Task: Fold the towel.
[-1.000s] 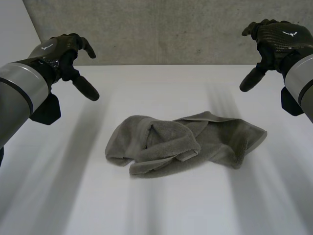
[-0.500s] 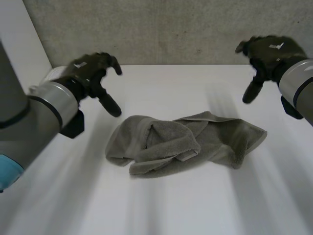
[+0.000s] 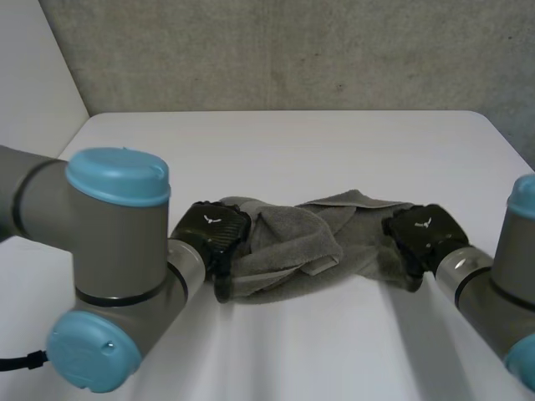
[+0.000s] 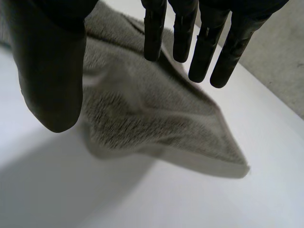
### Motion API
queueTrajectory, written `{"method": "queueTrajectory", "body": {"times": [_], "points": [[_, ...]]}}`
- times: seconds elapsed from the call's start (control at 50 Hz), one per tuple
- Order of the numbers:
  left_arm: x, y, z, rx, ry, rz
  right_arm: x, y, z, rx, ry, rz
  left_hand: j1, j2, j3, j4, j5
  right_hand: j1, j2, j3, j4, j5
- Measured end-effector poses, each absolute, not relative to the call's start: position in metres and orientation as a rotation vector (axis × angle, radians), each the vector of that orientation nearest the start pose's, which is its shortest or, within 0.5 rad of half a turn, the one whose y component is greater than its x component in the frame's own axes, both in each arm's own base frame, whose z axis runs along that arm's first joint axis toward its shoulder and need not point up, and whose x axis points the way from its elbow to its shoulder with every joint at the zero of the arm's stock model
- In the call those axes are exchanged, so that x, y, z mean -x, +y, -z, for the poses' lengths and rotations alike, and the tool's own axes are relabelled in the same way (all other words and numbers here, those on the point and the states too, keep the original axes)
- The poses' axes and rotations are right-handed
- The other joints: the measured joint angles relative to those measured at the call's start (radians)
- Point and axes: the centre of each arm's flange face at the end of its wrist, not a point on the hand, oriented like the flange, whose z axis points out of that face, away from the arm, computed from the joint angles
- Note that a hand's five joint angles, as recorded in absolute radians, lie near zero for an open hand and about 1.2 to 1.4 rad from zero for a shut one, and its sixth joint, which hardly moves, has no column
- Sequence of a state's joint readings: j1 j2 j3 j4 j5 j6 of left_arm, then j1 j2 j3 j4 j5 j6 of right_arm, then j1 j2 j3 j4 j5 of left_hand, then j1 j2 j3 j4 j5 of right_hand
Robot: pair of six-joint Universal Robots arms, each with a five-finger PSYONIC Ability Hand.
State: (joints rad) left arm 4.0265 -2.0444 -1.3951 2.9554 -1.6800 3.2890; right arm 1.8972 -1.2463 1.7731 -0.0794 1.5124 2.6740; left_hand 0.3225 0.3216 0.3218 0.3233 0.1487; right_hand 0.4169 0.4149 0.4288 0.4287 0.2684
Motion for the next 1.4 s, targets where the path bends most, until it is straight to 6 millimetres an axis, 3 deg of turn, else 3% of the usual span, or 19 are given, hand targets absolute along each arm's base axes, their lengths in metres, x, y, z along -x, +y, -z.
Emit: {"method": "queueTrajectory", "body": {"times": [0.1,0.22,0.28,0.34,0.42,0.48,0.56,0.6,0.64,0.7,0.76,0.84,0.94,1.02,1.1,1.12,1.18,1.28,1.4], "points": [[0.324,-0.201,-0.175,-1.058,2.645,1.702,-0.228,-0.251,-0.136,1.092,2.478,1.643,0.137,0.131,0.131,0.128,0.136,0.047,0.047,0.043,0.037,0.038],[0.328,-0.203,-0.164,-1.008,2.668,1.715,-0.227,-0.256,-0.122,1.091,2.511,1.597,0.360,0.356,0.353,0.354,0.357,0.605,0.635,0.597,0.608,0.587],[0.330,-0.205,-0.161,-0.973,2.684,1.734,-0.227,-0.258,-0.121,1.089,2.515,1.595,0.608,0.621,0.616,0.620,0.606,0.736,0.871,0.823,0.845,0.834],[0.333,-0.209,-0.159,-0.938,2.697,1.766,-0.227,-0.260,-0.124,1.091,2.507,1.612,0.927,0.950,0.938,0.943,0.933,0.833,0.895,0.885,0.908,0.880],[0.339,-0.218,-0.161,-0.897,2.690,1.834,-0.232,-0.271,-0.140,1.105,2.453,1.704,0.959,1.008,1.010,1.034,0.991,0.858,0.895,0.885,0.910,0.880],[0.345,-0.232,-0.174,-0.852,2.662,1.920,-0.240,-0.289,-0.168,1.113,2.355,1.863,0.960,1.008,1.010,1.035,0.991,0.860,0.894,0.885,0.912,0.880],[0.346,-0.269,-0.216,-0.691,2.565,2.140,-0.253,-0.322,-0.230,1.073,2.128,2.168,0.963,1.012,1.014,1.035,0.991,0.868,0.894,0.901,0.912,0.880],[0.340,-0.293,-0.252,-0.549,2.484,2.301,-0.259,-0.336,-0.268,1.018,1.976,2.335,0.963,1.012,1.015,1.035,0.993,0.870,0.894,0.905,0.912,0.880],[0.329,-0.317,-0.299,-0.358,2.372,2.505,-0.264,-0.349,-0.320,0.902,1.756,2.532,0.963,1.012,1.015,1.035,0.994,0.880,0.894,0.906,0.912,0.880],[0.308,-0.336,-0.359,-0.105,2.224,2.756,-0.265,-0.355,-0.373,0.733,1.527,2.676,0.964,1.012,1.015,1.035,0.994,0.889,0.894,0.906,0.912,0.880],[0.286,-0.344,-0.399,0.096,2.113,2.927,-0.261,-0.354,-0.408,0.584,1.381,2.716,0.964,1.012,1.015,1.035,0.994,0.890,0.894,0.905,0.912,0.880],[0.258,-0.349,-0.423,0.287,2.056,3.010,-0.257,-0.349,-0.423,0.490,1.359,2.671,0.964,1.012,1.015,1.035,0.994,0.890,0.894,0.905,0.913,0.880],[0.234,-0.354,-0.393,0.389,2.202,2.845,-0.255,-0.340,-0.389,0.573,1.648,2.464,0.964,1.012,1.015,1.039,0.994,0.890,0.894,0.905,0.913,0.880],[0.230,-0.349,-0.340,0.352,2.428,2.598,-0.258,-0.325,-0.335,0.782,1.964,2.179,0.965,1.012,1.015,1.039,0.994,0.893,0.894,0.905,0.913,0.880],[0.234,-0.336,-0.289,0.257,2.645,2.378,-0.257,-0.306,-0.287,0.953,2.152,1.911,0.542,0.552,0.565,0.567,0.564,0.893,0.894,0.905,0.913,0.880],[0.237,-0.328,-0.269,0.206,2.732,2.295,-0.256,-0.299,-0.271,0.998,2.197,1.826,0.284,0.298,0.317,0.316,0.280,0.893,0.894,0.905,0.913,0.880],[0.244,-0.316,-0.239,0.115,2.860,2.169,-0.254,-0.284,-0.248,1.051,2.244,1.713,-0.003,0.008,0.023,0.020,-0.017,0.895,0.894,0.905,0.913,0.880],[0.255,-0.303,-0.207,-0.011,2.955,2.071,-0.251,-0.262,-0.235,1.080,2.246,1.664,-0.019,-0.015,-0.007,-0.011,-0.053,0.899,0.894,0.905,0.913,0.880],[0.263,-0.299,-0.188,-0.085,2.951,2.092,-0.257,-0.235,-0.240,1.109,2.172,1.690,-0.019,-0.016,-0.007,-0.011,-0.053,0.899,0.894,0.905,0.913,0.880]]}}
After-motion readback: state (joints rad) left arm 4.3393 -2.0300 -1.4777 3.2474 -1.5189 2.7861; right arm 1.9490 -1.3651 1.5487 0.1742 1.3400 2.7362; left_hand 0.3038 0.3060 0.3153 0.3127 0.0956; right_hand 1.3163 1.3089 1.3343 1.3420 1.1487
